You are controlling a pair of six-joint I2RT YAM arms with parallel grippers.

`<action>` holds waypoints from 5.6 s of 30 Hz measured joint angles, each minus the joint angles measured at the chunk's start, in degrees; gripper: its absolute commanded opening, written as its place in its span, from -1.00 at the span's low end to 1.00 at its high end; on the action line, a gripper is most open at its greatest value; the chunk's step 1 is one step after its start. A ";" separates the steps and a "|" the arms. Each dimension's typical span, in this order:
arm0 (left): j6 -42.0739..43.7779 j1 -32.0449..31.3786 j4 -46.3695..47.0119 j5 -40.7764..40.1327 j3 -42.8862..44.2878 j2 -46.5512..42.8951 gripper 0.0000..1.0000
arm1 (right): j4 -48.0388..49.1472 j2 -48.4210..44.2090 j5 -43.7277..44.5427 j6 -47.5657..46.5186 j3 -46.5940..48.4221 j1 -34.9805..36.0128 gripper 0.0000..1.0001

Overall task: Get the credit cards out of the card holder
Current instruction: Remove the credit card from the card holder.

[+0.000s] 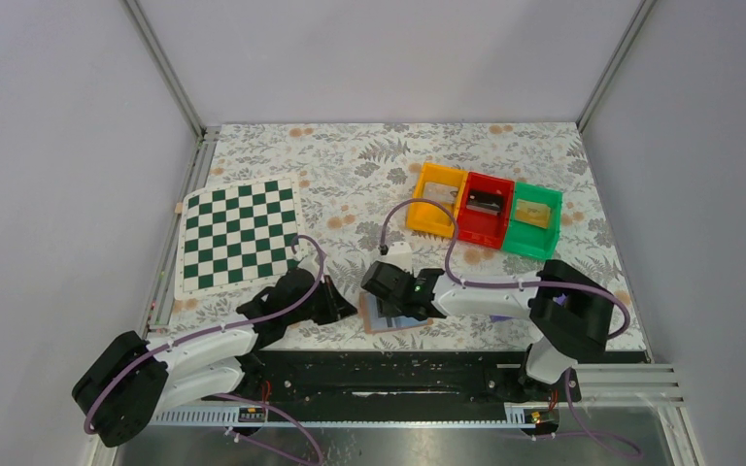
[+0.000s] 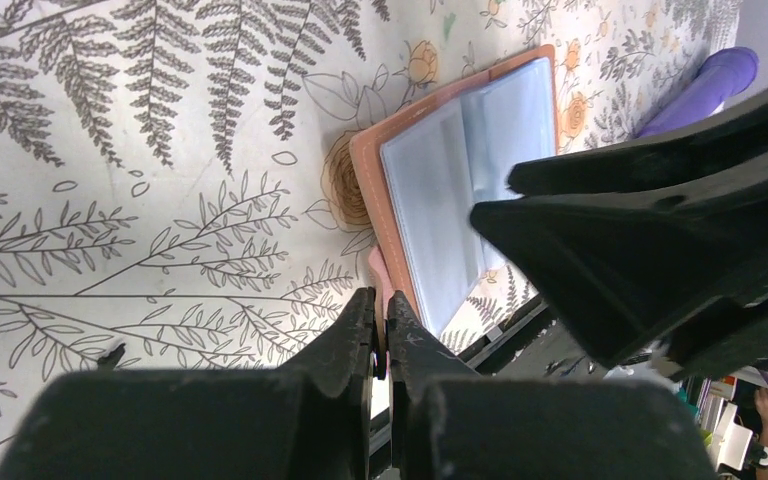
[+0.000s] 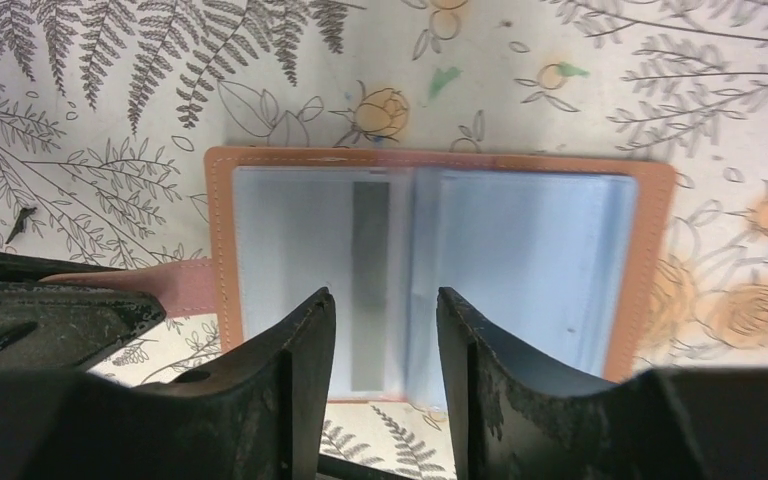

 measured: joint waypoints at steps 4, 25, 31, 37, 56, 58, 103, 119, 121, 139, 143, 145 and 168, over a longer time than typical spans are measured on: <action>0.02 0.00 -1.16 0.00 0.00 -0.04 -1.00 | -2.14 -2.73 2.58 -0.76 -0.17 0.00 -0.02; 0.00 0.00 -2.60 0.92 0.00 -2.99 -1.00 | 5.44 1.36 -8.20 -4.26 -0.50 0.11 0.41; 0.00 0.00 -3.67 0.85 0.00 -2.99 -1.00 | 4.50 2.40 -7.98 -4.76 0.55 0.11 0.17; 0.02 0.00 -4.81 0.81 0.07 -2.99 -1.00 | 3.58 2.54 -6.54 -4.68 0.83 0.31 -0.01; 0.04 0.00 -5.84 0.76 0.31 -4.17 -1.00 | -1.97 -6.29 3.17 -5.18 -0.39 0.57 0.00; 0.11 0.00 -6.32 0.72 0.33 -4.17 -1.00 | -2.21 -7.19 4.07 -5.22 -1.01 0.37 -0.01; -0.79 -3.91 6.16 -3.91 9.07 14.16 -0.09 | 22.99 -9.84 -37.11 -9.57 -18.12 -23.58 -0.67; -2.23 -7.45 17.29 -6.16 6.36 21.79 -0.32 | 34.27 -7.91 -39.69 -4.55 -24.55 -25.24 -0.70; -2.56 -7.56 18.62 -6.19 5.60 21.84 -0.32 | 34.82 -7.80 -39.82 -4.26 -24.76 -25.29 -0.70; -6.03 -7.69 28.74 -5.22 1.86 24.41 -1.00 | 39.41 -7.06 -40.28 -2.34 -26.58 -25.46 -0.73; -7.48 -7.63 29.83 -5.22 1.44 24.30 -1.00 | 39.76 -7.06 -40.39 -2.03 -26.80 -25.66 -0.73; -8.00 -7.65 29.73 -5.20 1.07 23.58 -1.00 | 39.87 -7.06 -40.50 -1.97 -26.88 -25.79 -0.73; -7.34 -3.45 10.62 -3.50 -2.19 1.60 -1.00 | 37.77 -8.09 -41.51 -2.78 -26.84 -27.52 -0.66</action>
